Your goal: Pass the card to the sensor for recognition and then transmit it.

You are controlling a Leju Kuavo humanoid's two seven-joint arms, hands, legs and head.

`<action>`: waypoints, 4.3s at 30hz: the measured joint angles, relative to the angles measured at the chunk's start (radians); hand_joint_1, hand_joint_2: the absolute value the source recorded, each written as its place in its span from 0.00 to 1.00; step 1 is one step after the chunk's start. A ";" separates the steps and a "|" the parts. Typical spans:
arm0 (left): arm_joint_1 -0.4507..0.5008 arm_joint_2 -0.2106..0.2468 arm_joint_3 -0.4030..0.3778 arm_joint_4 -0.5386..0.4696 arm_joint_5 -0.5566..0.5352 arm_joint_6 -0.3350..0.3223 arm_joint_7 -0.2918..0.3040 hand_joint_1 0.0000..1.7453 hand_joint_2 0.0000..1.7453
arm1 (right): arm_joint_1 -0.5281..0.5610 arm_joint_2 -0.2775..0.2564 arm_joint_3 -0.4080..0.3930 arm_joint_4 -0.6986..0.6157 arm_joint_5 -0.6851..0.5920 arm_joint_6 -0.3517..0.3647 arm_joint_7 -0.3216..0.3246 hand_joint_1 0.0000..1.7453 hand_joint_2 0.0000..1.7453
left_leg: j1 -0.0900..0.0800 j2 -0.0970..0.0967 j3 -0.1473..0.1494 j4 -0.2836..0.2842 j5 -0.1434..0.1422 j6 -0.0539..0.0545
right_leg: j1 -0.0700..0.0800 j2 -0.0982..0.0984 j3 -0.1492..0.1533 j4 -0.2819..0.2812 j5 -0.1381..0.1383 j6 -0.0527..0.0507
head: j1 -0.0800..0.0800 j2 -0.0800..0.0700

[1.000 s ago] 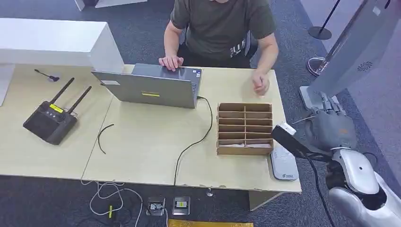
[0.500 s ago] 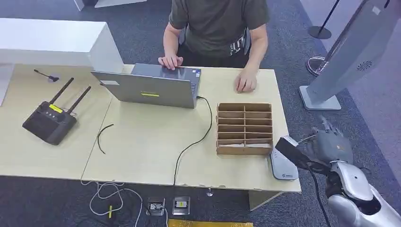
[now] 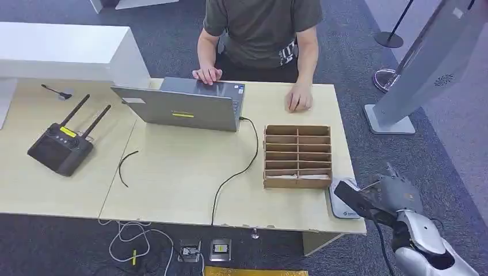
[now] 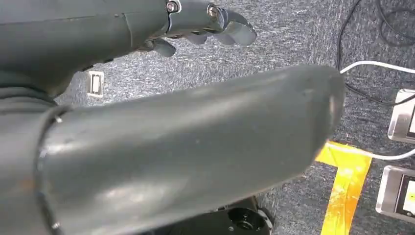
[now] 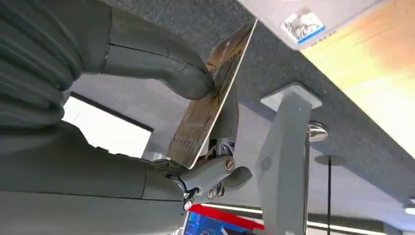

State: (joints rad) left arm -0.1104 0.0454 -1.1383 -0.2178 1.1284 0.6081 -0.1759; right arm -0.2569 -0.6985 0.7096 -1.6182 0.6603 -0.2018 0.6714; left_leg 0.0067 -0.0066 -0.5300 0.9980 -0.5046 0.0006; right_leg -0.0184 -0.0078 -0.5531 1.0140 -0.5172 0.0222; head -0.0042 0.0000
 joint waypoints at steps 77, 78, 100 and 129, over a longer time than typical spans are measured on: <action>-0.039 0.013 -0.052 -0.017 -0.041 -0.027 0.056 0.00 0.00 | -0.249 0.204 0.034 -0.034 0.187 -0.046 -0.139 1.00 1.00 | 0.000 0.000 0.001 0.000 0.001 0.000 | 0.000 0.000 0.002 0.001 0.001 0.001 | 0.000 0.000; -0.039 0.013 -0.055 -0.017 -0.043 -0.028 0.059 0.00 0.00 | -0.249 0.207 0.034 -0.029 0.188 -0.046 -0.139 1.00 1.00 | 0.000 0.000 0.001 0.000 0.001 0.000 | 0.000 0.000 0.002 0.001 0.001 0.001 | 0.000 0.000; -0.042 0.010 -0.060 -0.016 -0.051 -0.023 0.069 0.00 0.00 | -0.247 0.232 0.018 0.042 0.318 -0.087 -0.146 0.00 0.00 | 0.000 0.001 0.001 0.000 0.001 0.000 | 0.000 0.001 0.001 0.001 0.001 0.001 | 0.000 0.000; -0.007 0.009 -0.060 -0.015 -0.028 -0.019 0.061 0.00 0.00 | -0.074 0.143 -0.001 -0.197 0.239 0.112 0.023 0.00 1.00 | 0.000 0.002 0.001 0.000 0.001 0.000 | 0.000 0.003 0.000 0.000 0.001 0.001 | 0.000 0.000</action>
State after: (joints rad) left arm -0.1171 0.0542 -1.1982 -0.2331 1.1002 0.5894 -0.1148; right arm -0.3313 -0.5554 0.7084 -1.8154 0.8990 -0.0901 0.6947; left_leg 0.0069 -0.0043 -0.5288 0.9982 -0.5038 0.0003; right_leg -0.0183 -0.0051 -0.5527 1.0142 -0.5163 0.0230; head -0.0046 0.0000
